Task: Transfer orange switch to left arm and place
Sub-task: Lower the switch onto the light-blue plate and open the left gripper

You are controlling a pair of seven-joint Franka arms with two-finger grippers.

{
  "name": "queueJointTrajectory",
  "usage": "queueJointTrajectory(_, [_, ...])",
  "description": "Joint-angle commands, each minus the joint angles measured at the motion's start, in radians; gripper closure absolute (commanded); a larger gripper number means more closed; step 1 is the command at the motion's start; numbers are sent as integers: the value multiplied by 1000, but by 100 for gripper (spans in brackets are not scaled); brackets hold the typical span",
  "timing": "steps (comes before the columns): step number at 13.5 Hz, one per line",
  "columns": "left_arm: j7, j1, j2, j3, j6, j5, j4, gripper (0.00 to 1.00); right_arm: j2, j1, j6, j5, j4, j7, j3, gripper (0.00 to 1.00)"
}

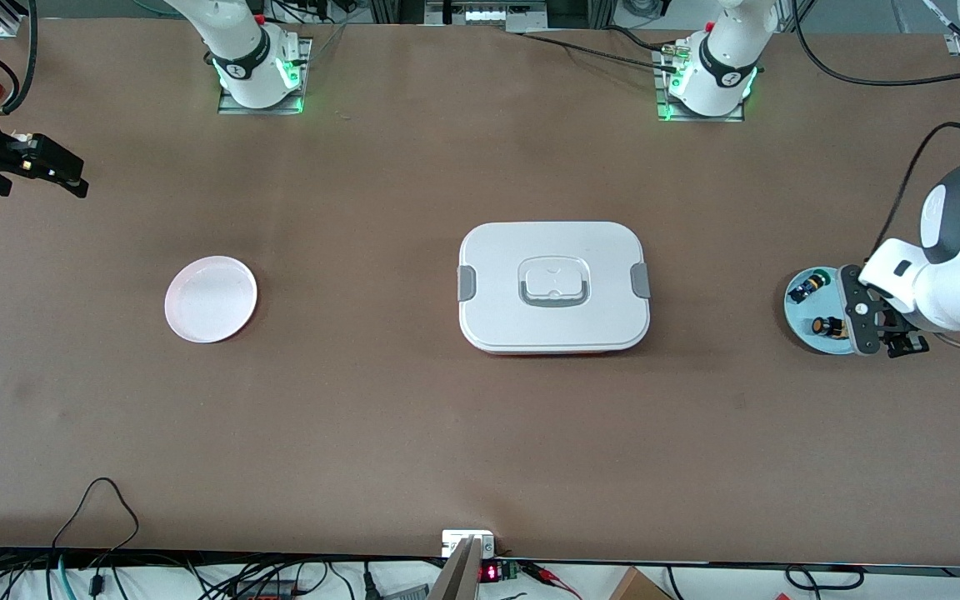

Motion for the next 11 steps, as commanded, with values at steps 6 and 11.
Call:
queueJointTrajectory(6, [-767, -260, 20, 1, -282, -140, 196, 0, 9, -11, -24, 14, 20, -14, 4, 0])
queueJointTrajectory(11, [-1080, -380, 26, 15, -409, -131, 426, 0, 9, -11, -26, 17, 19, -12, 4, 0])
